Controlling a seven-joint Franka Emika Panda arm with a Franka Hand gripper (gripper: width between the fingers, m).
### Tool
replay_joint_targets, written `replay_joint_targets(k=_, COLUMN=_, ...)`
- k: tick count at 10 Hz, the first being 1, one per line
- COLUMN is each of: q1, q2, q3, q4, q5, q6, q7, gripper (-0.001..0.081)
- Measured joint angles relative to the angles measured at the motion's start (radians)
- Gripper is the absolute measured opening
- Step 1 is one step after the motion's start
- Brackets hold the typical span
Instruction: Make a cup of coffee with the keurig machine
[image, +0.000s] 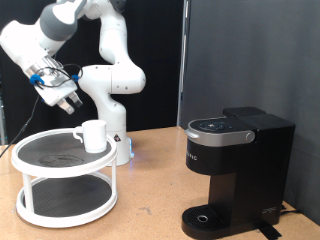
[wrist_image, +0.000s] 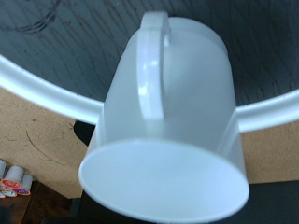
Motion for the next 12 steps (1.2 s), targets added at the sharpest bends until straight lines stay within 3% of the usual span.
replay_joint_targets(k=4, q1=0.000, q2=0.038, q3=-0.001, q4=-0.049, q5=-0.001, q6=0.087, q7=-0.039, gripper=0.0734)
replay_joint_targets(k=12, q1=0.001, q2=0.102, q3=-0.006, q4=-0.060, q5=0.004, q6=0.141, q7=-0.090, gripper=0.0734)
